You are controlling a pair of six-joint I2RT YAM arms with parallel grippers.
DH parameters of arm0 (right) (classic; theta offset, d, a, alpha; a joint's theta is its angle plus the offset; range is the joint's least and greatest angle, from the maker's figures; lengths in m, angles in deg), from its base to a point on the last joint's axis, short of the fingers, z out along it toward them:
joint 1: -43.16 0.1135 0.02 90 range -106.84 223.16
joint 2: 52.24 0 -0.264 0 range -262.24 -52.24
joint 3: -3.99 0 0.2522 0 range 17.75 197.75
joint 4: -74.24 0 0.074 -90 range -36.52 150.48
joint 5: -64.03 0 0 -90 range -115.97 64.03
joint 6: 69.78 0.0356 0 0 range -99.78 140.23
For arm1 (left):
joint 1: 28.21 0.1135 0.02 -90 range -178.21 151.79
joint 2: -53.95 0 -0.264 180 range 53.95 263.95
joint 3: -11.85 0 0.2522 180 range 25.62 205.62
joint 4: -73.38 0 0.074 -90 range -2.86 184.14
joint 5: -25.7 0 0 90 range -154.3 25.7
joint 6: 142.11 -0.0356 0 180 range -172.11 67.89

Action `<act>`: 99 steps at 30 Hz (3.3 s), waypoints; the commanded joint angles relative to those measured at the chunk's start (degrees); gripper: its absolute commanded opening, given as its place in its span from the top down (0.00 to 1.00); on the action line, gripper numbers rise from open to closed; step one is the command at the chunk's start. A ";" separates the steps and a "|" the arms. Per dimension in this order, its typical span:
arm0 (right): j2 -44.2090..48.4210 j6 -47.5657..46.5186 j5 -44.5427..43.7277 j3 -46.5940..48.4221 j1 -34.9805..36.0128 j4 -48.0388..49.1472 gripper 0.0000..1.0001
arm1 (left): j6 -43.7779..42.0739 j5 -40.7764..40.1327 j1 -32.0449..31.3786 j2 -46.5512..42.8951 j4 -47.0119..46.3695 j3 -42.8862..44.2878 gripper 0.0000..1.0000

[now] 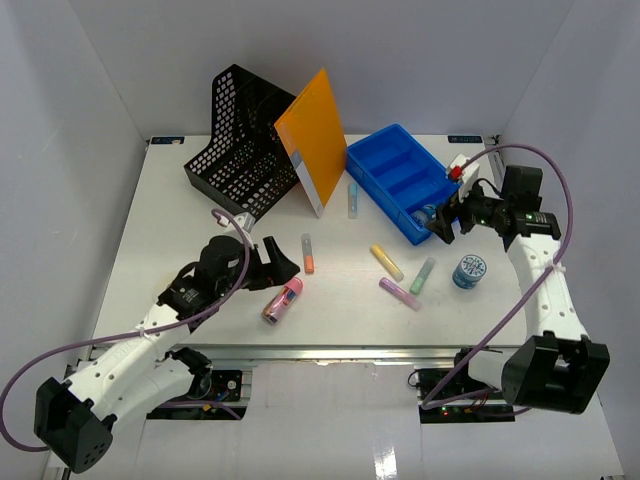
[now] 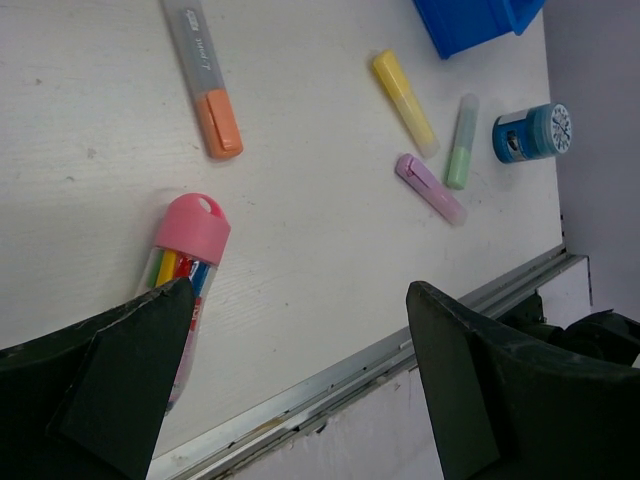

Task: Organize the desk

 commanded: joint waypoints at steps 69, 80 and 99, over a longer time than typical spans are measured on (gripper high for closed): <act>10.42 -41.91 16.94 -5.55 -7.58 -37.48 0.88 | 9.27 27.55 -17.09 52.19 -37.59 30.13 0.03; 11.88 -38.78 20.85 -6.27 -6.68 -35.36 0.88 | 8.15 25.53 -21.89 58.78 -32.88 39.52 0.02; 14.12 -33.57 16.53 -9.23 -5.47 -29.04 0.90 | 9.80 21.35 -23.74 57.72 -30.20 43.39 0.02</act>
